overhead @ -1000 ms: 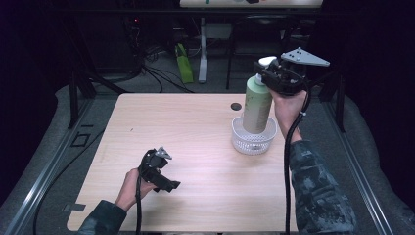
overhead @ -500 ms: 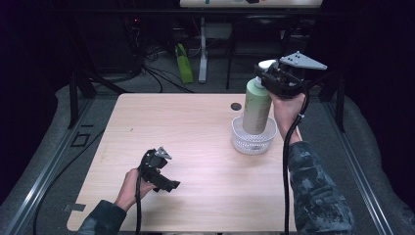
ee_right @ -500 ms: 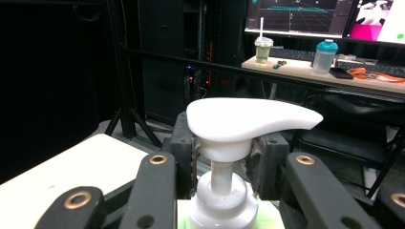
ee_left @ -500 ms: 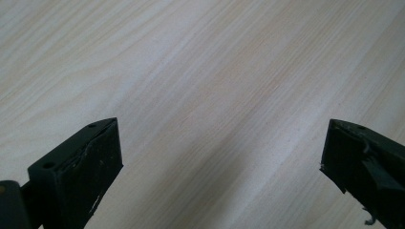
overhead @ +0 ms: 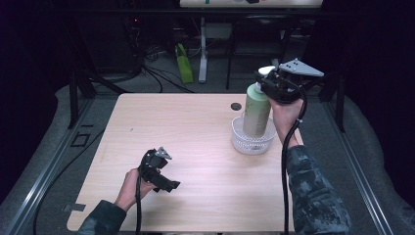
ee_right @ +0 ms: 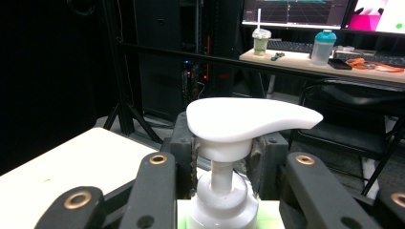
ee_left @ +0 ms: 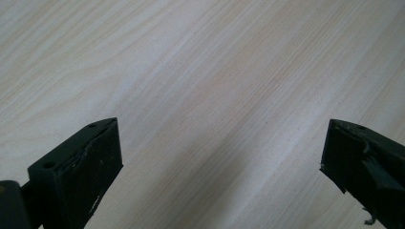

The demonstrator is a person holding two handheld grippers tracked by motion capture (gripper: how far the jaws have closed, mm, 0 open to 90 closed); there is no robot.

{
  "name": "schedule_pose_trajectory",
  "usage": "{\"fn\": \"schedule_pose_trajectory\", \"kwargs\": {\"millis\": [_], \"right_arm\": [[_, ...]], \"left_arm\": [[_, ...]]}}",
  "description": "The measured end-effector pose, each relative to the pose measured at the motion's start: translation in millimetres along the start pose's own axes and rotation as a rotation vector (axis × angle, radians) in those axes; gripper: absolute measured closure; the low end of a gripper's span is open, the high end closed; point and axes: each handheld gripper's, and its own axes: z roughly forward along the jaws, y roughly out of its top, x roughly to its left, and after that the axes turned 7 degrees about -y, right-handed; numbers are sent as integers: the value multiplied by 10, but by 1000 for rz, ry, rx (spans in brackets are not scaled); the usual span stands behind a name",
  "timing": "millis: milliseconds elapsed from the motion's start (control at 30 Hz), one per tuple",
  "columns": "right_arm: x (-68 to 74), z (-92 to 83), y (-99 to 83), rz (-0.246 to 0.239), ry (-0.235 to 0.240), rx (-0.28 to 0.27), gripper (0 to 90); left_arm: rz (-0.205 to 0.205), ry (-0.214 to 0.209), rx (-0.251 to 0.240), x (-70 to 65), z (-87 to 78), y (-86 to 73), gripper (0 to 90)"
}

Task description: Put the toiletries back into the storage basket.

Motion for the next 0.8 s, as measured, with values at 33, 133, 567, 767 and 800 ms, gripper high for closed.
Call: {"fn": "schedule_pose_trajectory", "kwargs": {"millis": [33, 133, 567, 767, 800], "right_arm": [[0, 0, 0, 0, 0, 0, 675], [17, 25, -49, -4, 0, 10, 675], [35, 62, -191, -3, -8, 24, 675], [15, 73, -281, 2, -13, 40, 675], [9, 74, -293, 3, -14, 40, 675]], "left_arm": [[0, 0, 0, 0, 0, 0, 0], [0, -1, -1, -4, -1, -2, 0], [-2, -2, -2, -2, -11, -6, 0], [0, -1, -2, -5, -13, -6, 0], [0, -2, -2, -4, -12, -6, 0]]}}
